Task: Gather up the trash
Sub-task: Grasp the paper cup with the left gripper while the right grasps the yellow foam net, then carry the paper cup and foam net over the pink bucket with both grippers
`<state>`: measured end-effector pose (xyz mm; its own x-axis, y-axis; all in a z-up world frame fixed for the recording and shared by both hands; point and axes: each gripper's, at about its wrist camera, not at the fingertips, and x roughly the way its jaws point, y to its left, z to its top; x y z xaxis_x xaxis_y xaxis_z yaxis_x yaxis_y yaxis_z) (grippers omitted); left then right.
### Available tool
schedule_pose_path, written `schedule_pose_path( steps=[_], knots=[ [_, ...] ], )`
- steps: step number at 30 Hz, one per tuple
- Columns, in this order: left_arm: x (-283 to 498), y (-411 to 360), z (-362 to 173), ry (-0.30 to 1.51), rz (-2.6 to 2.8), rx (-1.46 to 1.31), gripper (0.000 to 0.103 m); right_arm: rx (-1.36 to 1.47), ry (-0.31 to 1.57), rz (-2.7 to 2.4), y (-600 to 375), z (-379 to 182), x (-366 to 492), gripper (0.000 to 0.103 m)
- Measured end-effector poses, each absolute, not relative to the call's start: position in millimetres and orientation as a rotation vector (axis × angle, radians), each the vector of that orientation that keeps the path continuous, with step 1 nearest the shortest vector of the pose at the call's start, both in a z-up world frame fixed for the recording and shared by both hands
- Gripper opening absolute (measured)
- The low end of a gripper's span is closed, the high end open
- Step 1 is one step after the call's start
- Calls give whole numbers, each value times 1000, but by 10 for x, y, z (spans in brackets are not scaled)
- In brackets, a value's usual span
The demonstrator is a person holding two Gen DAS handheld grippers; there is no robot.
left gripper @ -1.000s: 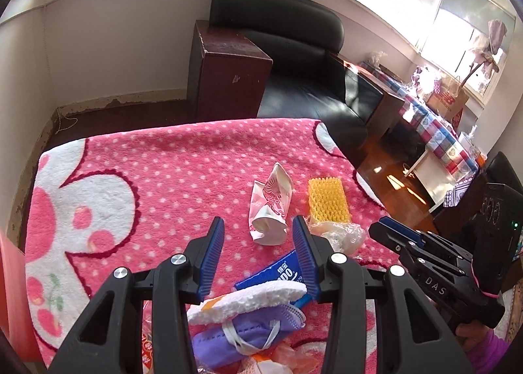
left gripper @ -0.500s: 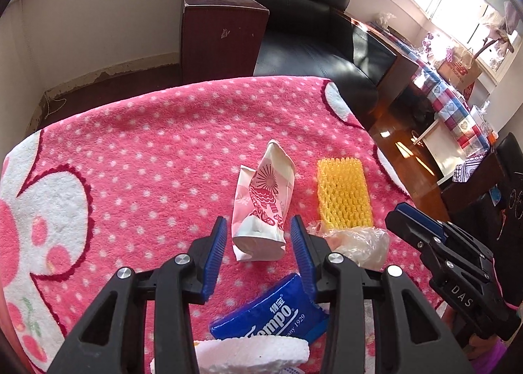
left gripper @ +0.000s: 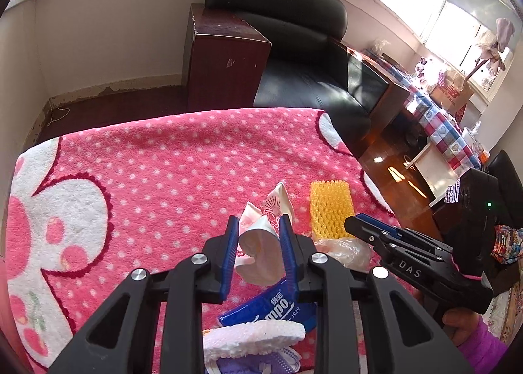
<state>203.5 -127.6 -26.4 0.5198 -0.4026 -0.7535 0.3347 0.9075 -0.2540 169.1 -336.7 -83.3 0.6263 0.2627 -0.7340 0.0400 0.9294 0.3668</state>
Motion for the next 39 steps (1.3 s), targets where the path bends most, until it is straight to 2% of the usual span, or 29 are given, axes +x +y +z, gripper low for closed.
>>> schedule_pose_path(
  steps=[5, 6, 7, 10, 25, 39],
  knots=[
    [1981, -1199, -195, 895, -441, -92, 24, 395, 902, 104, -3420, -883, 1716, 22],
    [1970, -1185, -178, 888, -442, -96, 24, 401, 899, 101, -3435, -886, 1714, 20],
    [1958, -1171, -157, 879, -442, -99, 24, 403, 896, 96, -3445, -883, 1710, 10],
    [1914, -1120, -96, 853, -437, -102, 24, 411, 875, 88, -3474, -839, 1678, 8],
    [1527, -659, 265, 721, -352, -148, 24, 320, 679, 138, -3200, -181, 1403, 7],
    [920, 47, 494, 613, -200, -193, 24, 210, 637, 340, -2247, 145, 1253, 7]
  ],
)
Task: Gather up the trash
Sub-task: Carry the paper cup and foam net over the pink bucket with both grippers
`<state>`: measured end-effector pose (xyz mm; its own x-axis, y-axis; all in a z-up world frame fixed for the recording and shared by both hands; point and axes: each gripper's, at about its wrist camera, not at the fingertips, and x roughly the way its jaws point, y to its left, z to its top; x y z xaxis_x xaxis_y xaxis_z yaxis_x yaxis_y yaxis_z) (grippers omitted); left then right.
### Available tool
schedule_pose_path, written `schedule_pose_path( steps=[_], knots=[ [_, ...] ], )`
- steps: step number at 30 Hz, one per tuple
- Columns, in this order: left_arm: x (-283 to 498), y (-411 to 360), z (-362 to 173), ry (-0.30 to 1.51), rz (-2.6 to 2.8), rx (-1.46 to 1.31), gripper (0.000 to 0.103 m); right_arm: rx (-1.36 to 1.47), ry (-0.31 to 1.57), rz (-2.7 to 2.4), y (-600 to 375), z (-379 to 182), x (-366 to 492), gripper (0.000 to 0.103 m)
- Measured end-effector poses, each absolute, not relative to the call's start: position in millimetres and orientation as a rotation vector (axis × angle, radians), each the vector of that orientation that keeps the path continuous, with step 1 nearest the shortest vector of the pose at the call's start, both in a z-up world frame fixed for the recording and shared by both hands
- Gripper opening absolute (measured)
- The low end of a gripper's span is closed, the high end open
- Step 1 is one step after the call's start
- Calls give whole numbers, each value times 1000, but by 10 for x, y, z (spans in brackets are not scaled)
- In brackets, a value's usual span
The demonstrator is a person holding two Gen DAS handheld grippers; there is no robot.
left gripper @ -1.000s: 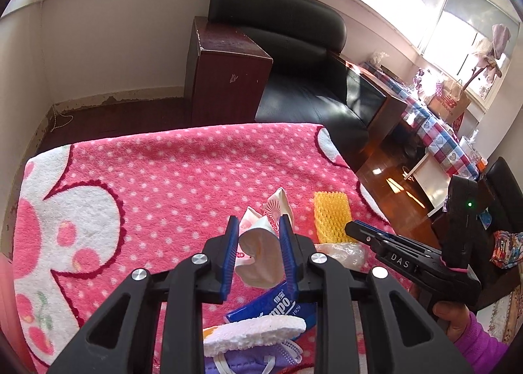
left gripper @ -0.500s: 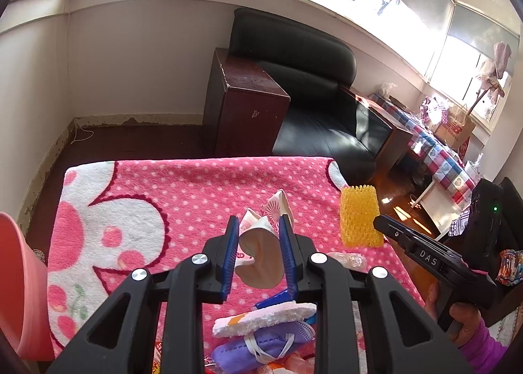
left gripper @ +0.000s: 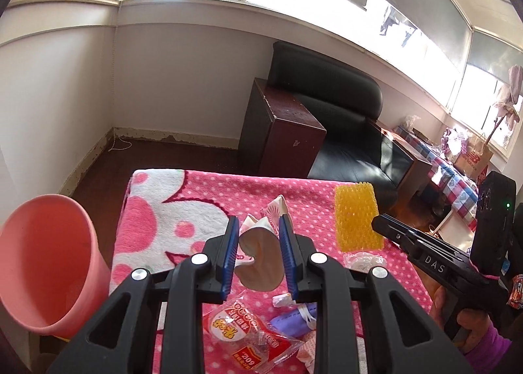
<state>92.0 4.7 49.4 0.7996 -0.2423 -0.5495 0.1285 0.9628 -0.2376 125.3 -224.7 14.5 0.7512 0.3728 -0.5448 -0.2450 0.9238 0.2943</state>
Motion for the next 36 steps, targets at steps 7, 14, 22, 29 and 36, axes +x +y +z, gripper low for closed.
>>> schedule_pose_path(
  steps=[7, 14, 22, 29, 36],
  knots=[
    [600, 557, 547, 567, -94, -236, 24, 132, 633, 480, -1537, 234, 1212, 7],
    [298, 1144, 546, 528, 21, -300, 24, 50, 618, 605, -799, 319, 1126, 7],
    [-21, 1694, 492, 480, 170, -318, 24, -42, 612, 706, -137, 347, 1011, 7],
    [-207, 2005, 386, 459, 284, -291, 24, -102, 613, 752, 302, 322, 941, 7],
    [-294, 2258, 311, 462, 342, -315, 24, -130, 616, 780, 619, 311, 922, 7]
  ],
)
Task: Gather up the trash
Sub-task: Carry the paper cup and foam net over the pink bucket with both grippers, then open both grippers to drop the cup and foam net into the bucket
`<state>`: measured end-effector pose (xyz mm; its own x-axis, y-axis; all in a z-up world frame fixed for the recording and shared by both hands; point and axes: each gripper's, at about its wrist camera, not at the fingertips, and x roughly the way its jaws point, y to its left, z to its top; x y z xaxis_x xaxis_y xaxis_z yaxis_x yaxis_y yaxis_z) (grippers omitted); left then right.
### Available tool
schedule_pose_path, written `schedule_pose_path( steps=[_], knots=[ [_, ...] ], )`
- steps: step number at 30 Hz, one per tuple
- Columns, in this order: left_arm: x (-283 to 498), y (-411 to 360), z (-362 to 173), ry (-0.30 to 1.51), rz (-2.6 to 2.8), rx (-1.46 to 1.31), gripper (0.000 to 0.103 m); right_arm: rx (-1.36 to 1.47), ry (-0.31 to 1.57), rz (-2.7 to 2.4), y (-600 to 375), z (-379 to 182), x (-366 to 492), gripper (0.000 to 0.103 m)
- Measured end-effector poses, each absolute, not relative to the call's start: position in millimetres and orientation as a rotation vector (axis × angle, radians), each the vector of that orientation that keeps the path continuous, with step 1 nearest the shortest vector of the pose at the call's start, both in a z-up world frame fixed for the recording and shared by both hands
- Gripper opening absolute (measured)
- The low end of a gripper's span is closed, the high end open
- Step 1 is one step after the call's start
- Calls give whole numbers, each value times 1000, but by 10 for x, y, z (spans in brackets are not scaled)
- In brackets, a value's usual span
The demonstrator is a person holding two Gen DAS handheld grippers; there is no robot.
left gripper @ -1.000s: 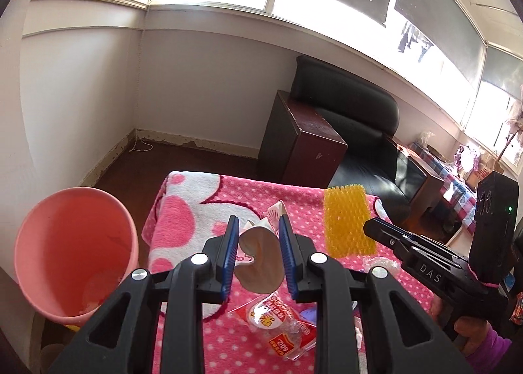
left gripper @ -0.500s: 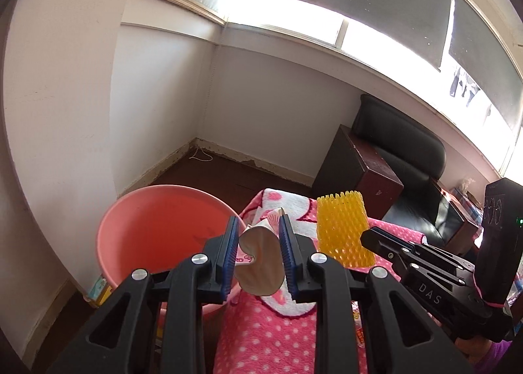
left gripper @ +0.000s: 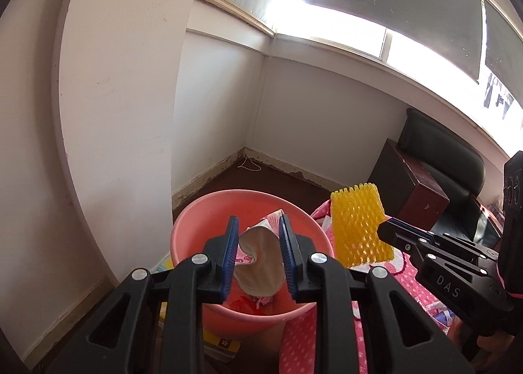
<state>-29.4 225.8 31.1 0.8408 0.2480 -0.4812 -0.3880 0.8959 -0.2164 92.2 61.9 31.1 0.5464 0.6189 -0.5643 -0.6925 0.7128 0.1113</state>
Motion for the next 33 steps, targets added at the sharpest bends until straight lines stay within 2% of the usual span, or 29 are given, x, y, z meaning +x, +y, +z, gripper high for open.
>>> schedule_pose_path(
  steps=[15, 33],
  knots=[
    [-278, 2577, 6, 532, 420, -361, 24, -191, 671, 794, 1061, 44, 990, 7],
    [-188, 2690, -223, 592, 423, -405, 26, -193, 770, 806, 1154, -161, 1065, 8]
  ],
)
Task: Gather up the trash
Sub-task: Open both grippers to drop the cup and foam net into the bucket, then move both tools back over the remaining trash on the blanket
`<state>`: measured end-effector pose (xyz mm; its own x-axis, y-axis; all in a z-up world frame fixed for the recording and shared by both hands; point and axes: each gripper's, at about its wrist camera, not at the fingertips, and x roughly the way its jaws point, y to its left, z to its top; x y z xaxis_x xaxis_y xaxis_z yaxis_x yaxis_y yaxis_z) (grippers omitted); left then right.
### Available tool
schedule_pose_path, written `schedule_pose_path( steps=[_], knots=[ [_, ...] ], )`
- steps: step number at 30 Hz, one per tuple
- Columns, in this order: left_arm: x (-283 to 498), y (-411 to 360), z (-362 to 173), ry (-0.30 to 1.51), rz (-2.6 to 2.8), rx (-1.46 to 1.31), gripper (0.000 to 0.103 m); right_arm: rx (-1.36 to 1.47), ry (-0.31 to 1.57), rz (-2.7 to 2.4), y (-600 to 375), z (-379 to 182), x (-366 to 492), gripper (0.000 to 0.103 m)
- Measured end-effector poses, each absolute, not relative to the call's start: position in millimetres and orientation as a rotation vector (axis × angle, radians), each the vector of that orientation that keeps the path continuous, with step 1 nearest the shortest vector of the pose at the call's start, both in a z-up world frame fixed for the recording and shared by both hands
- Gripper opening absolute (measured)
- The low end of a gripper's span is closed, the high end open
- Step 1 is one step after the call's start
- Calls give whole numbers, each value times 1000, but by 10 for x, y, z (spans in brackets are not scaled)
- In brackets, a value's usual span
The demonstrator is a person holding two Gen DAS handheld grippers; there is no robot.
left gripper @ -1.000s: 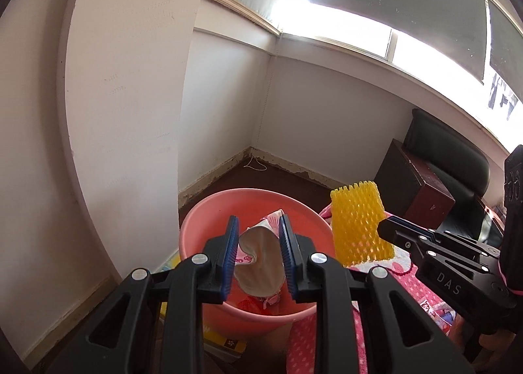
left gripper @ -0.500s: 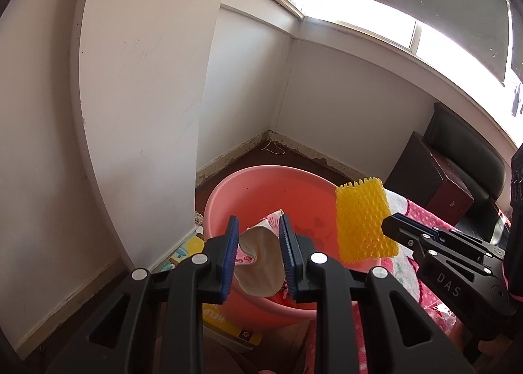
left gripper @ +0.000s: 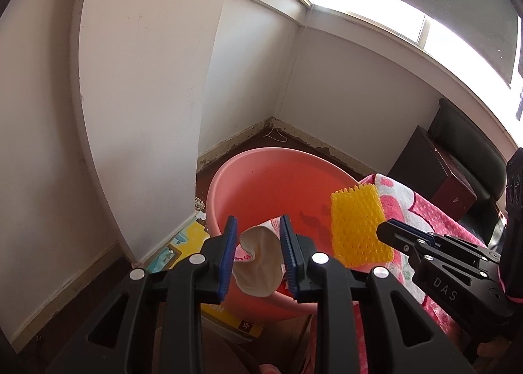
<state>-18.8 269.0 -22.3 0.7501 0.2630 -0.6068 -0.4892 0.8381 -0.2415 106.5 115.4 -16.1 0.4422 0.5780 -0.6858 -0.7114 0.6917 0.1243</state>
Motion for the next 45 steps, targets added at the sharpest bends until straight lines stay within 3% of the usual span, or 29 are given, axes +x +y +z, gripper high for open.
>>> schedule_pose_path(
  steps=[9, 13, 24, 45],
  knots=[
    [-235, 2617, -157, 569, 413, -391, 32, -180, 766, 809, 1098, -133, 1073, 10],
    [-251, 2541, -86, 558, 402, -373, 33, -169, 742, 824, 1050, -84, 1029, 28],
    [-290, 2275, 111, 537, 349, -333, 37, -155, 684, 825, 746, 60, 837, 28],
    [39, 1366, 73, 591, 138, -255, 38, -46, 748, 659, -624, -9, 735, 28]
  ],
)
